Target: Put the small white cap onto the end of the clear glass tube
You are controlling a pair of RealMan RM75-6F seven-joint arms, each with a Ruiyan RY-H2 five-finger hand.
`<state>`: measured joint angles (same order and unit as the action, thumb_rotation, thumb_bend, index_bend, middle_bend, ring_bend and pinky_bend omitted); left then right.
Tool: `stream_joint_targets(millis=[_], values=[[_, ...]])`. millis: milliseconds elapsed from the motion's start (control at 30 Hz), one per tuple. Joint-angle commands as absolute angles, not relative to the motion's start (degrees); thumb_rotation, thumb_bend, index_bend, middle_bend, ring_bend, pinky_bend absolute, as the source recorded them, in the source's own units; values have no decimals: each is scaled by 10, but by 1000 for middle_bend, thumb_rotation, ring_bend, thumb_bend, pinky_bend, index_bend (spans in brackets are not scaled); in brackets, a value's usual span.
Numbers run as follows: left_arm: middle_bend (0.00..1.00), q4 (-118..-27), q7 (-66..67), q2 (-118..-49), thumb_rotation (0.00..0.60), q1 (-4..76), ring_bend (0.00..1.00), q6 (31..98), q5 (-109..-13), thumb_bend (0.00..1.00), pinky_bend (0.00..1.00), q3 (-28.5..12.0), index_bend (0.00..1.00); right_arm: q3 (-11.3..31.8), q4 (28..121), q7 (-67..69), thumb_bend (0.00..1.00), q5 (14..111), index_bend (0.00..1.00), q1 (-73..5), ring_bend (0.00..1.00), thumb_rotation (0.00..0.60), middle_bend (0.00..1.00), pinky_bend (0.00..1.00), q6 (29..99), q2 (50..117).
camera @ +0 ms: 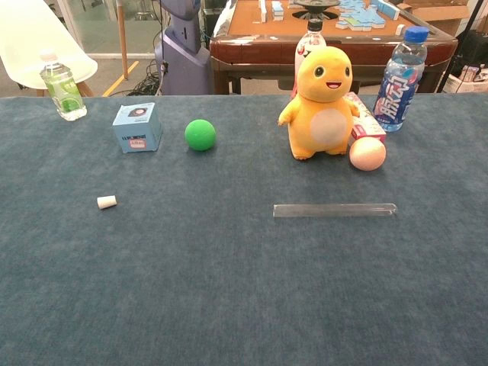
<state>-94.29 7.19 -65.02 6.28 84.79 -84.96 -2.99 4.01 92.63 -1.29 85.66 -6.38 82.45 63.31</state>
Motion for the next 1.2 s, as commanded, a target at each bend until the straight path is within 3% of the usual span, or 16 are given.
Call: stream_joint_targets(millis=[33, 400, 700, 800, 967, 1067, 1133, 1200], values=[[0, -943, 72, -650, 600, 63, 101, 848, -850, 211, 34, -30, 29, 40, 925, -11, 0, 858, 0, -64, 0, 600, 73, 0, 827, 634], [0, -937, 53, -647, 600, 67, 108, 850, -862, 211, 49, -31, 30, 41, 926, -12, 0, 862, 0, -63, 0, 600, 75, 0, 833, 633], [69, -928, 45, -646, 600, 89, 195, 830, -865, 211, 124, -41, 64, 41, 931, -18, 0, 857, 0, -58, 0, 600, 75, 0, 839, 633], [140, -926, 39, -643, 600, 102, 274, 813, -866, 211, 218, -44, 121, 42, 931, -18, 0, 855, 0, -58, 0, 600, 75, 0, 840, 635], [249, -909, 24, -637, 600, 137, 385, 764, -868, 211, 373, -50, 130, 45, 936, -27, 0, 853, 0, -60, 0, 600, 76, 0, 839, 638], [475, -901, 9, -630, 600, 164, 558, 721, -866, 211, 595, -50, 155, 50, 944, -35, 0, 848, 0, -63, 0, 600, 76, 0, 837, 638], [653, -901, -4, -622, 600, 182, 694, 685, -863, 219, 683, -48, 180, 55, 951, -42, 0, 844, 0, -66, 0, 600, 76, 0, 838, 638], [768, -907, -11, -609, 600, 206, 783, 636, -857, 283, 758, -45, 209, 63, 959, -51, 0, 840, 0, -69, 0, 600, 83, 0, 840, 637]])
